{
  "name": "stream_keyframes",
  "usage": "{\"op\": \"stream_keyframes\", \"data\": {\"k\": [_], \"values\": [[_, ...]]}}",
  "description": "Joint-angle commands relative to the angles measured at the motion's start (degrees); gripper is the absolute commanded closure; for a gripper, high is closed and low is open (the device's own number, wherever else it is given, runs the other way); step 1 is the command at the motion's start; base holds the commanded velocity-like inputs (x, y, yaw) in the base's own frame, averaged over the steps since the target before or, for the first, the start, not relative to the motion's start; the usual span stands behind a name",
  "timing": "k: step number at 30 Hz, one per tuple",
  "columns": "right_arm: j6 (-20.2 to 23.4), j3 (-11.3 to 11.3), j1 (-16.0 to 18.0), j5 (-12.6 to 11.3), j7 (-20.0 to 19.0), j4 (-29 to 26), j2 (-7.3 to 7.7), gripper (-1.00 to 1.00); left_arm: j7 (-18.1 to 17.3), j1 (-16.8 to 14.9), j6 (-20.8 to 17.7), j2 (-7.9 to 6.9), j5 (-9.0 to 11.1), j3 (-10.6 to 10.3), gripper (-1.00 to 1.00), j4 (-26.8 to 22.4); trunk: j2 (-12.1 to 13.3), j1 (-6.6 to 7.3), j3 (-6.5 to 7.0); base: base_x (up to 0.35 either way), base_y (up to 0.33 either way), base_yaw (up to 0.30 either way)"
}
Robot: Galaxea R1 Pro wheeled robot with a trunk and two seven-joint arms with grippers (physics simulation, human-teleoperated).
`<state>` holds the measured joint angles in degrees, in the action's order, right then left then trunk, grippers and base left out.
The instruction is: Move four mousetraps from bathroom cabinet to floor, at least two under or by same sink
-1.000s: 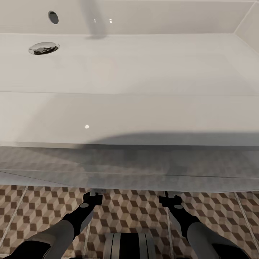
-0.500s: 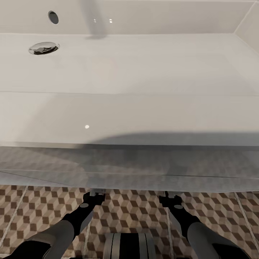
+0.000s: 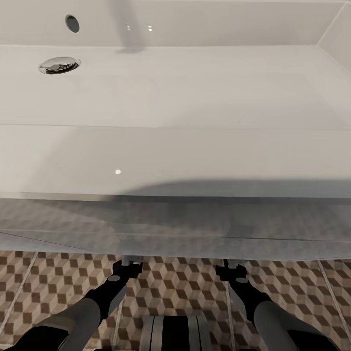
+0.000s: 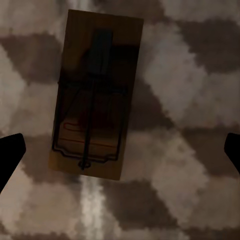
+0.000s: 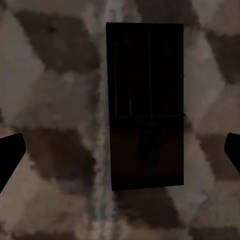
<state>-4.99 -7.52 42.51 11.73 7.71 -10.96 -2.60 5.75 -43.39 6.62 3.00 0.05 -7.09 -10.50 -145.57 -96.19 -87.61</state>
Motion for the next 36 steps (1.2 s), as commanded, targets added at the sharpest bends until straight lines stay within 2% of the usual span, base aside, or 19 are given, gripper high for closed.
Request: {"op": "stream_keyframes", "data": {"k": [1,17,28,36], "values": [[-0.2,-0.48,0.03,0.58,0.11,0.06,-0.04,-1.0,0.4,-0.03,0.19,-0.01,0.0,-0.46,-1.0,0.06,-0.01,0.01,-0.03,0.0,0.0,0.0],[-0.2,-0.48,0.03,0.58,0.11,0.06,-0.07,-1.0,0.4,-0.03,0.5,0.01,-0.06,-0.68,-1.0,-0.64,-0.01,0.01,-0.03,0.0,0.0,0.0],[-0.2,-0.48,0.03,0.58,0.11,0.06,-0.04,-1.0,0.45,-0.03,3.22,0.28,-0.12,-0.88,-1.0,-1.23,-0.01,0.01,-0.03,0.0,0.0,0.0],[-0.2,-0.48,0.03,0.6,0.11,0.06,0.0,-1.0,0.67,-0.03,3.71,0.4,-0.13,-0.84,-1.0,-1.32,-0.01,0.01,-0.03,-0.041,0.0,0.0]]}}
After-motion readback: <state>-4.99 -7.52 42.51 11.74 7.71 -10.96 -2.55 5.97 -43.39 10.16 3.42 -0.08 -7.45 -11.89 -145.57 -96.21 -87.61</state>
